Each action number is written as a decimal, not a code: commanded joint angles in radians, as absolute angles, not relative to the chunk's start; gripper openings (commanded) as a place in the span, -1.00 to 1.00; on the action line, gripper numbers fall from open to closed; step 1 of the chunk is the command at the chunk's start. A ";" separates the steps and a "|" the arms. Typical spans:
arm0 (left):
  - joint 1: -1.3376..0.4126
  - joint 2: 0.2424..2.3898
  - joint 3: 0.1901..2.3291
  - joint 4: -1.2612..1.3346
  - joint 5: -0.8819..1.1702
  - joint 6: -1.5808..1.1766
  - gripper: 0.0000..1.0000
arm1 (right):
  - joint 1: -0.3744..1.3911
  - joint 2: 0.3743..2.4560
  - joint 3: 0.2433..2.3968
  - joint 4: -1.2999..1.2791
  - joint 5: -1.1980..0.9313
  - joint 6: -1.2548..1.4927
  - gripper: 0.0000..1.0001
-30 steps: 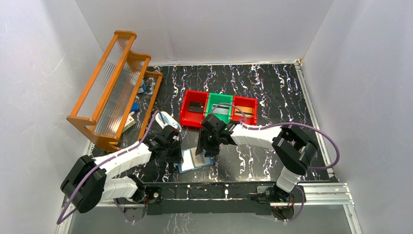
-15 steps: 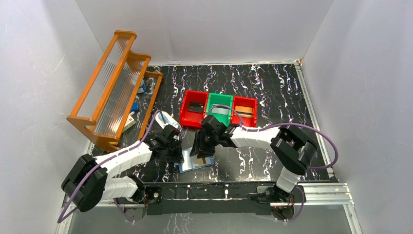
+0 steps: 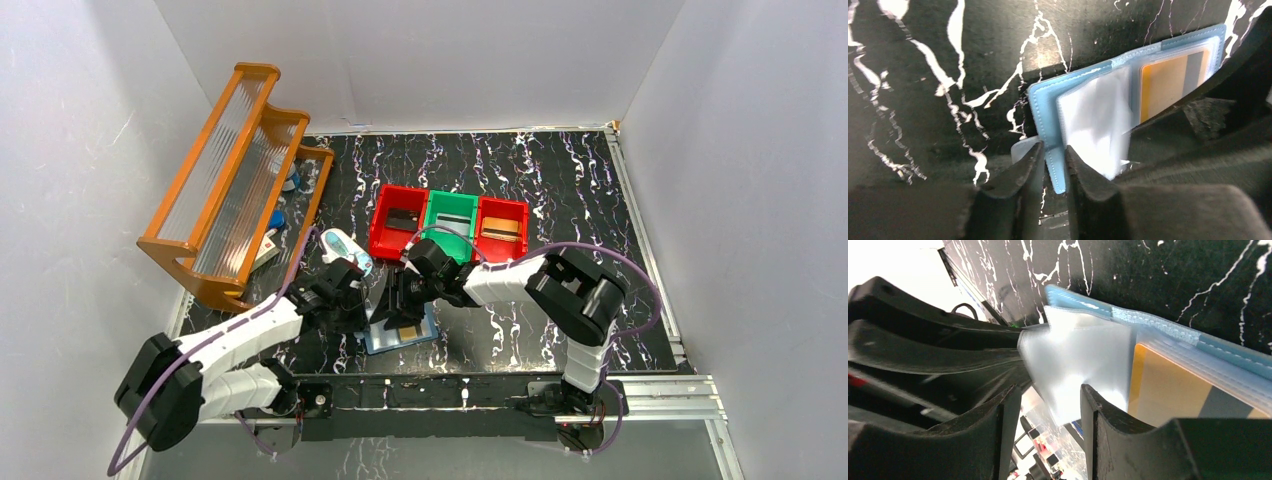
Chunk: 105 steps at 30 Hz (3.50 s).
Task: Take the credit cards out of the card holder
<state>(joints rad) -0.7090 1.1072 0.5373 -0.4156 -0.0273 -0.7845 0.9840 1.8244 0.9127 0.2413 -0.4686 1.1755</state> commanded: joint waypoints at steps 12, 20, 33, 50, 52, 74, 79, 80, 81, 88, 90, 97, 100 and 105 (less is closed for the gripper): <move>-0.706 0.823 0.676 -0.697 -0.277 -0.883 -0.33 | 0.991 1.795 0.939 0.262 -0.488 1.136 0.27; -0.706 0.802 0.715 -0.703 -0.292 -0.864 -0.32 | 1.001 1.827 1.011 0.166 -0.472 1.066 0.27; -0.706 0.786 0.747 -0.732 -0.325 -0.853 -0.31 | 1.063 1.984 1.267 -0.286 -0.234 0.894 0.08; -0.705 0.781 0.784 -0.680 -0.293 -0.847 -0.09 | 1.032 1.694 1.199 -0.239 -0.089 0.928 0.22; -0.705 0.794 0.790 -0.645 -0.257 -0.834 -0.06 | 1.016 1.640 1.170 -0.267 -0.030 0.938 0.23; -0.692 1.167 0.725 -0.265 0.306 -0.821 -0.28 | 0.939 1.361 0.727 -0.019 -0.050 1.178 -0.11; -0.676 1.191 0.649 -0.238 0.271 -0.828 -0.37 | 0.939 1.426 0.751 0.033 -0.118 1.163 -0.16; -0.673 1.190 0.632 -0.234 0.264 -0.826 -0.37 | 0.939 1.444 0.762 0.035 -0.134 1.158 -0.17; -0.670 1.190 0.621 -0.226 0.258 -0.823 -0.37 | 0.939 1.462 0.773 0.031 -0.144 1.157 -0.17; -0.666 1.210 0.564 -0.185 0.246 -0.825 -0.41 | 0.939 1.551 0.819 -0.017 -0.174 1.158 -0.17; -0.666 1.205 0.558 -0.189 0.231 -0.824 -0.42 | 0.938 1.567 0.818 -0.013 -0.177 1.154 -0.17; -0.665 1.203 0.526 -0.166 0.227 -0.822 -0.42 | 0.939 1.604 0.836 -0.050 -0.164 1.151 -0.17; -0.664 1.199 0.516 -0.158 0.220 -0.825 -0.43 | 0.938 1.600 0.846 -0.084 -0.145 1.139 -0.17; -0.663 1.198 0.502 -0.148 0.210 -0.828 -0.43 | 0.938 1.597 0.847 -0.099 -0.135 1.134 -0.16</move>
<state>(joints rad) -0.6701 1.2110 0.5175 -0.1589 0.2241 -0.8234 0.9421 1.6054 0.8101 -0.0654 -0.1585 1.1484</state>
